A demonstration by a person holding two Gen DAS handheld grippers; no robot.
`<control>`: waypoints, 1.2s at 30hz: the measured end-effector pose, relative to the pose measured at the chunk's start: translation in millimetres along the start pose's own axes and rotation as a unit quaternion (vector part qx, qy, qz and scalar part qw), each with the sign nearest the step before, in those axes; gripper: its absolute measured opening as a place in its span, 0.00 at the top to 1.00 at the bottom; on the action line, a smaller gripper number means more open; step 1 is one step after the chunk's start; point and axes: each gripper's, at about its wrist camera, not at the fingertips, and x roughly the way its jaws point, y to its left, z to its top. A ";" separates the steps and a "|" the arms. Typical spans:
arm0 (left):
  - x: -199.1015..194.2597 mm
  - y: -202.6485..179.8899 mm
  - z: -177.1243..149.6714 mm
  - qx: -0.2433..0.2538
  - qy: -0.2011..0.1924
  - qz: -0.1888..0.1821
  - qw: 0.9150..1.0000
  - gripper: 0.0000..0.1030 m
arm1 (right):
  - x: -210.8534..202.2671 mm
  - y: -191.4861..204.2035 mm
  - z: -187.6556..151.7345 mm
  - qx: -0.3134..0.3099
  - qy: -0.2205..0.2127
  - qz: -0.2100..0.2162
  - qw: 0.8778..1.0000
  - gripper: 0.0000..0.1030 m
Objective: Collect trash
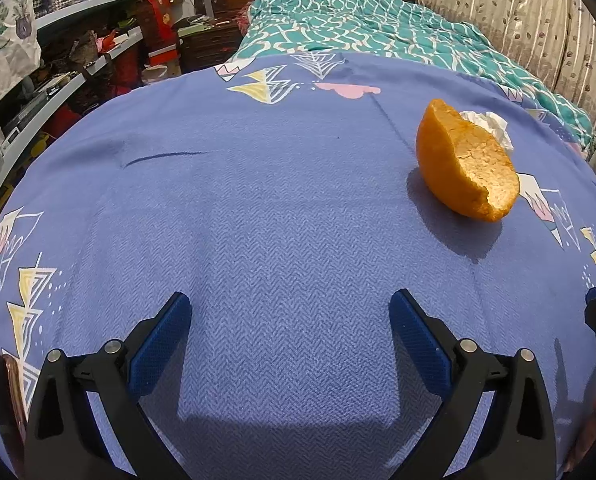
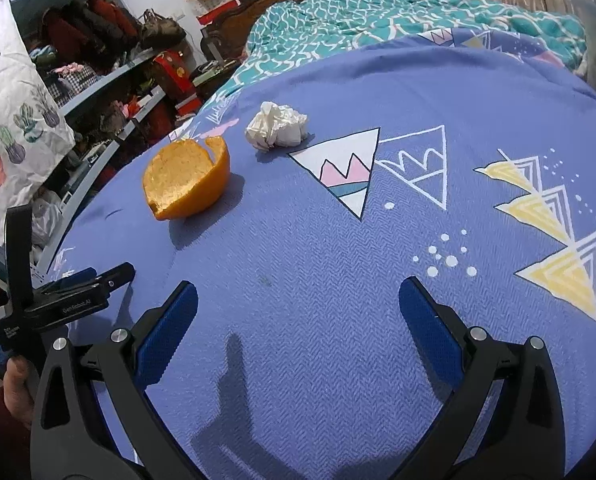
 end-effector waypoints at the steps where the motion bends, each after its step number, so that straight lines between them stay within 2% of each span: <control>1: -0.1 0.1 -0.4 0.001 0.000 0.000 1.000 0.07 | 0.0 0.1 0.0 0.000 0.000 0.000 1.000 0.03; 17: -0.8 -0.4 -0.1 0.003 0.001 0.000 1.000 0.08 | -0.6 0.3 0.3 0.002 -0.001 0.003 1.000 0.03; 23: -8.0 -9.0 -0.3 0.015 -0.010 -0.021 1.000 0.09 | -0.5 0.2 0.3 0.002 -0.001 0.003 1.000 0.03; 25: -10.4 -18.2 2.8 0.025 -0.016 -0.039 0.999 0.09 | -0.4 -0.2 0.2 0.002 -0.001 0.002 1.000 0.03; 30: -10.3 -55.6 20.9 0.072 -0.029 -0.052 0.996 0.09 | -0.3 0.5 0.9 0.001 -0.001 0.001 1.000 0.03; 33: -5.6 -81.0 36.3 0.102 -0.043 -0.052 0.993 0.09 | -0.9 1.2 0.8 0.003 -0.002 0.002 1.000 0.03; 36: 8.7 -97.4 50.0 0.111 -0.038 -0.048 0.992 0.09 | -0.8 1.9 0.9 0.001 -0.001 0.000 1.000 0.03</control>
